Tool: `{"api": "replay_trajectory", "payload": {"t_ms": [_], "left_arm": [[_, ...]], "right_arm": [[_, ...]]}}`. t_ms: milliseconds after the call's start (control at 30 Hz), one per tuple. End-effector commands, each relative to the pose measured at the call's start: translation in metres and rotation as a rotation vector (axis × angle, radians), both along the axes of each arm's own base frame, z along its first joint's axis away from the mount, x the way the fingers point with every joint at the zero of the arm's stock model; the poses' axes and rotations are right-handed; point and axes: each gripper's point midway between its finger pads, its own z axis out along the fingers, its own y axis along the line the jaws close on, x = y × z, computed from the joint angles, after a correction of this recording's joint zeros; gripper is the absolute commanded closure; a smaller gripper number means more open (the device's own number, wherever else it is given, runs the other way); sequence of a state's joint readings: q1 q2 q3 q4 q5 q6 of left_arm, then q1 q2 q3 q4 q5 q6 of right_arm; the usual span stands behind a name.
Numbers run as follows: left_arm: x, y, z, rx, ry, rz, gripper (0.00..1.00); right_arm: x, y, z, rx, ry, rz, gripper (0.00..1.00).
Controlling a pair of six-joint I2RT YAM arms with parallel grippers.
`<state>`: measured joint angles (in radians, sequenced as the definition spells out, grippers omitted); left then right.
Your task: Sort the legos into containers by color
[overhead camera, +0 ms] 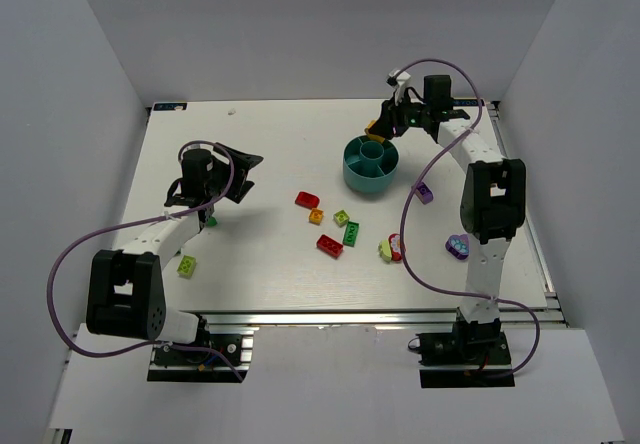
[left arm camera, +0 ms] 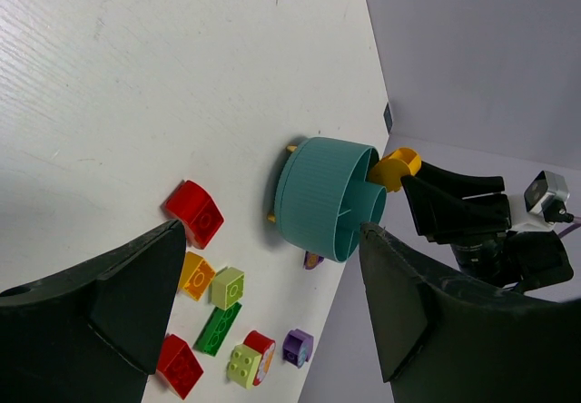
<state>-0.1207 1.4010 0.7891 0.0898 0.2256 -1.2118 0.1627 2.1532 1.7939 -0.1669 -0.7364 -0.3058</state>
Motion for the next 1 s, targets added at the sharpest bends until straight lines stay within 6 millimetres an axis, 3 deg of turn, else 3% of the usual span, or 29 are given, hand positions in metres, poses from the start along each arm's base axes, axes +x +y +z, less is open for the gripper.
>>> {"api": "replay_trajectory", "payload": {"t_ms": [0,133,967], "left_arm": [[0.002,-0.003,0.01,0.001,-0.036,-0.018,0.14],[0.003,-0.003,0.011,0.0,-0.037,-0.019,0.14],[-0.001,-0.003,0.009,-0.006,-0.037,-0.018,0.14]], "right_arm": [[0.0,0.001,0.002,0.023,0.028,0.005,0.57],[-0.001,0.003,0.0,0.03,0.04,0.017,0.53],[-0.013,0.008,0.033,0.115,0.011,0.025,0.59]]}}
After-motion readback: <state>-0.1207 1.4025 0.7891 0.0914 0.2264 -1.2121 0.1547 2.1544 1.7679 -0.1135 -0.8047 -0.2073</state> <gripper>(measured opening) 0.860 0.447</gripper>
